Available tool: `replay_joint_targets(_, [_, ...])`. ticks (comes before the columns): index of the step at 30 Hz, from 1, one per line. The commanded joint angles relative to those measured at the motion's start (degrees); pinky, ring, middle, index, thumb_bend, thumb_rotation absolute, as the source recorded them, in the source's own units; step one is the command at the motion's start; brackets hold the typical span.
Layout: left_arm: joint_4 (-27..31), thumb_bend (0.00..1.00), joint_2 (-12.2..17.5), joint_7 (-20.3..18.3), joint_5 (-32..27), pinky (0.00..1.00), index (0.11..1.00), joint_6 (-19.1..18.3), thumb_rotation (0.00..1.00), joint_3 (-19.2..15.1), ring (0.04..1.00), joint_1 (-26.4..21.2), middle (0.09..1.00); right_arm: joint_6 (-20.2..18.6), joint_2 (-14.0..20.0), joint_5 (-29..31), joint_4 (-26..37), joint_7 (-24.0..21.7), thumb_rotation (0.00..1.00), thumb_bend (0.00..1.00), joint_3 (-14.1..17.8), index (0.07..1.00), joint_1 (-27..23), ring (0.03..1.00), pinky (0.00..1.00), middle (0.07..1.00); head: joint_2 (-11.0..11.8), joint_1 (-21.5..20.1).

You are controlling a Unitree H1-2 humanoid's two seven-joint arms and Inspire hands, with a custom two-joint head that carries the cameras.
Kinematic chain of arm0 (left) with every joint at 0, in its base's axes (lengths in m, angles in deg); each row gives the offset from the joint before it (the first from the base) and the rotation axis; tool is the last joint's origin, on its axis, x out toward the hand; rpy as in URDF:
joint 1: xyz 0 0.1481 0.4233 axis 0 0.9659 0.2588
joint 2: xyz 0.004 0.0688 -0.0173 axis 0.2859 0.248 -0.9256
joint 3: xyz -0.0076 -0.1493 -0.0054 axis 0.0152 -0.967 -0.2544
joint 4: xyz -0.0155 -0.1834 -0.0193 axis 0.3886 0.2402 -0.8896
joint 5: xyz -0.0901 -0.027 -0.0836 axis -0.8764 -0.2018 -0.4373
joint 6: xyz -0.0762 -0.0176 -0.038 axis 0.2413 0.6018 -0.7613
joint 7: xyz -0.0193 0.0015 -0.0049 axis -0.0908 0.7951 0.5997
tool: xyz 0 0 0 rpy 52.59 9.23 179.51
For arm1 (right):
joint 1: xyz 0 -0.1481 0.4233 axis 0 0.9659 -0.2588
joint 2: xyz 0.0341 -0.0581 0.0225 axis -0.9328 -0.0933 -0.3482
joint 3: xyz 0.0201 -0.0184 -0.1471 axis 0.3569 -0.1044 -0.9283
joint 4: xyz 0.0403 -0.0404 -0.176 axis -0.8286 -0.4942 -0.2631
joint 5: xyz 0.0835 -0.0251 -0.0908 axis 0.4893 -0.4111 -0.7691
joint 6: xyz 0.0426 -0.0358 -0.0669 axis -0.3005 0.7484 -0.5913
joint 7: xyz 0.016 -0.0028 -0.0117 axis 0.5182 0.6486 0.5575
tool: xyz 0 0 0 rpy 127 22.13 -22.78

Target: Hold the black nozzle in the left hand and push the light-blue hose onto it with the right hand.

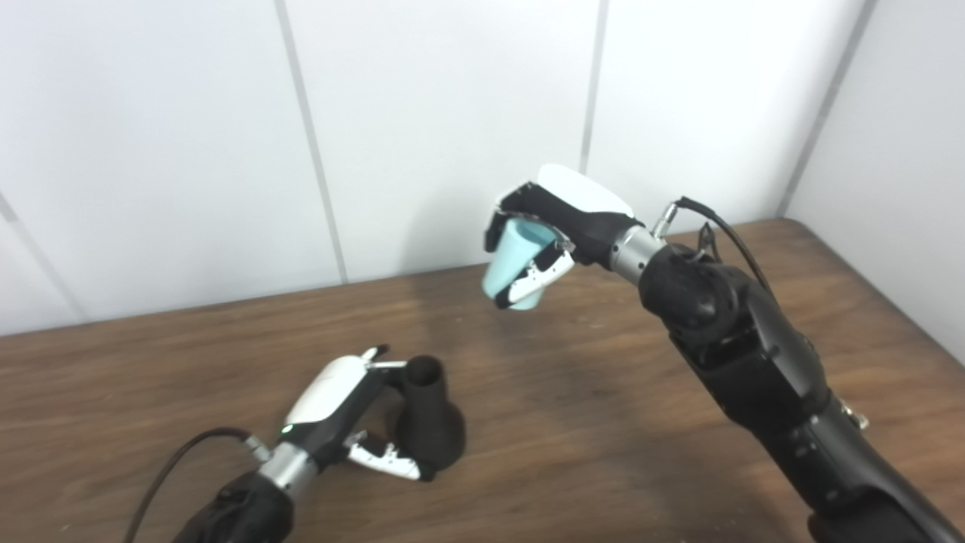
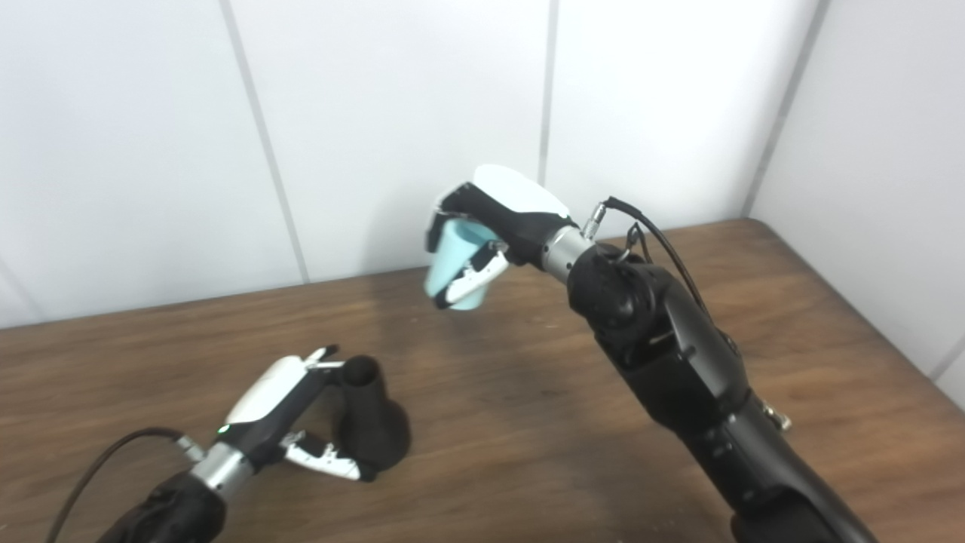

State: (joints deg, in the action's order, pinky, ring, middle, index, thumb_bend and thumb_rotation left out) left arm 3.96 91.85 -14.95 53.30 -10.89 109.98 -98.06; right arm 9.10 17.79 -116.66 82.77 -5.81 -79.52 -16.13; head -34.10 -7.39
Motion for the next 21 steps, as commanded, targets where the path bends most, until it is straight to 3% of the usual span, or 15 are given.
replay_joint_targets(1, [-2.1, 0.52, 0.3, -3.6, 3.7, 1.00, 0.485, -3.0, 0.00, 2.6, 0.609, 2.0, 0.488, 2.4, 0.3, 1.0, 3.3, 0.4, 0.00, 0.50, 1.1, 0.484, -2.8, 0.451, 0.35, 0.480, -0.2, 0.6])
replay_joint_targets(10, [-2.7, 0.52, -0.9, -3.9, 4.1, 1.00, 0.486, -4.0, 0.00, 3.5, 0.609, 0.8, 0.486, 4.5, -0.8, 5.9, 7.8, -4.2, 0.00, 0.50, 0.4, 0.498, -5.2, 0.446, 0.34, 0.491, -1.7, 5.0])
replay_joint_targets(21, [-2.6, 0.52, -2.3, -3.9, 3.7, 1.00, 0.504, -5.8, 0.00, 3.7, 0.606, 0.3, 0.457, 6.5, -1.5, 6.6, 6.2, -5.9, 0.00, 0.50, -0.9, 0.499, -6.0, 0.454, 0.33, 0.496, -3.1, 7.4])
